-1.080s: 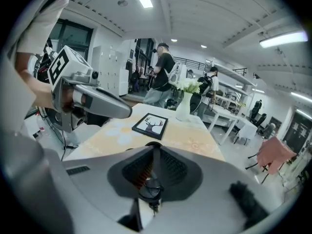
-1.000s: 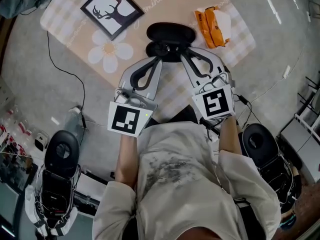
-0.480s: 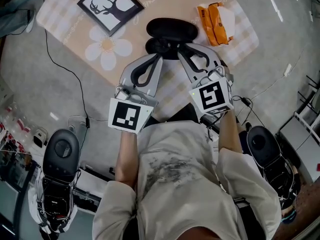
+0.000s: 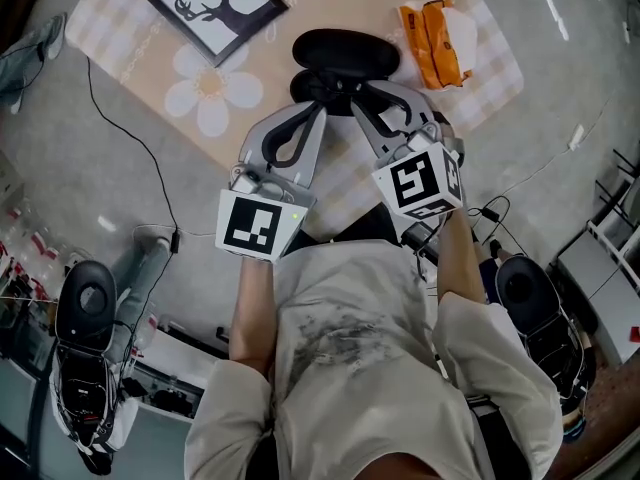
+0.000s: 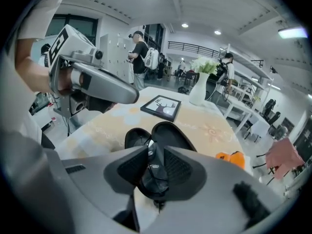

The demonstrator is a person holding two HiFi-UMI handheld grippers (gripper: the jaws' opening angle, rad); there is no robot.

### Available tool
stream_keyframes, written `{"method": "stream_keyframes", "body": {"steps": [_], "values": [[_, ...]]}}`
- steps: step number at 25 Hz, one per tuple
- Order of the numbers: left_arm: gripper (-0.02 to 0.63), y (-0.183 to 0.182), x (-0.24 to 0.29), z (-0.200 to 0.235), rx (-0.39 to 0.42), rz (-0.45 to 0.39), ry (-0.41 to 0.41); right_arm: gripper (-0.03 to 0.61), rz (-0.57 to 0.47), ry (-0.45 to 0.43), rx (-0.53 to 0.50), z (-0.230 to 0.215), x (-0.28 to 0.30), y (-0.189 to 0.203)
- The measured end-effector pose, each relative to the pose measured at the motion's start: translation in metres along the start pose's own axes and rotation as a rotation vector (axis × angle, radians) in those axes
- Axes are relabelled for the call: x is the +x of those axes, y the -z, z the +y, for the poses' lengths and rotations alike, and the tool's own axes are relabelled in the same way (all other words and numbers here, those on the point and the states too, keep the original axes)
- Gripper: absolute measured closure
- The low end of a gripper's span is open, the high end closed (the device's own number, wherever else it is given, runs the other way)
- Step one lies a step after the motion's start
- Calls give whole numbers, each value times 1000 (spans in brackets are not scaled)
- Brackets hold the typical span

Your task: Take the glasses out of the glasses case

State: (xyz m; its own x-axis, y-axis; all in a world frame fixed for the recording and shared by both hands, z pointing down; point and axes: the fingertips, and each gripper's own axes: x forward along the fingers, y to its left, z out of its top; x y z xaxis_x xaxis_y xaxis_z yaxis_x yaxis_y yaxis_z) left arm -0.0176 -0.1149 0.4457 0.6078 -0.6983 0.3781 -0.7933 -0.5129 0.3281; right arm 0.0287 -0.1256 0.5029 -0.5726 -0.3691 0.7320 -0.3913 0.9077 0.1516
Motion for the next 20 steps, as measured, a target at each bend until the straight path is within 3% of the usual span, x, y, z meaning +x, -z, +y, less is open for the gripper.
{"method": "stream_keyframes", "body": {"steps": [20], "values": [[606,17,9,6,-29,23,-1,466,97,-88,-111,17,28,19]]}}
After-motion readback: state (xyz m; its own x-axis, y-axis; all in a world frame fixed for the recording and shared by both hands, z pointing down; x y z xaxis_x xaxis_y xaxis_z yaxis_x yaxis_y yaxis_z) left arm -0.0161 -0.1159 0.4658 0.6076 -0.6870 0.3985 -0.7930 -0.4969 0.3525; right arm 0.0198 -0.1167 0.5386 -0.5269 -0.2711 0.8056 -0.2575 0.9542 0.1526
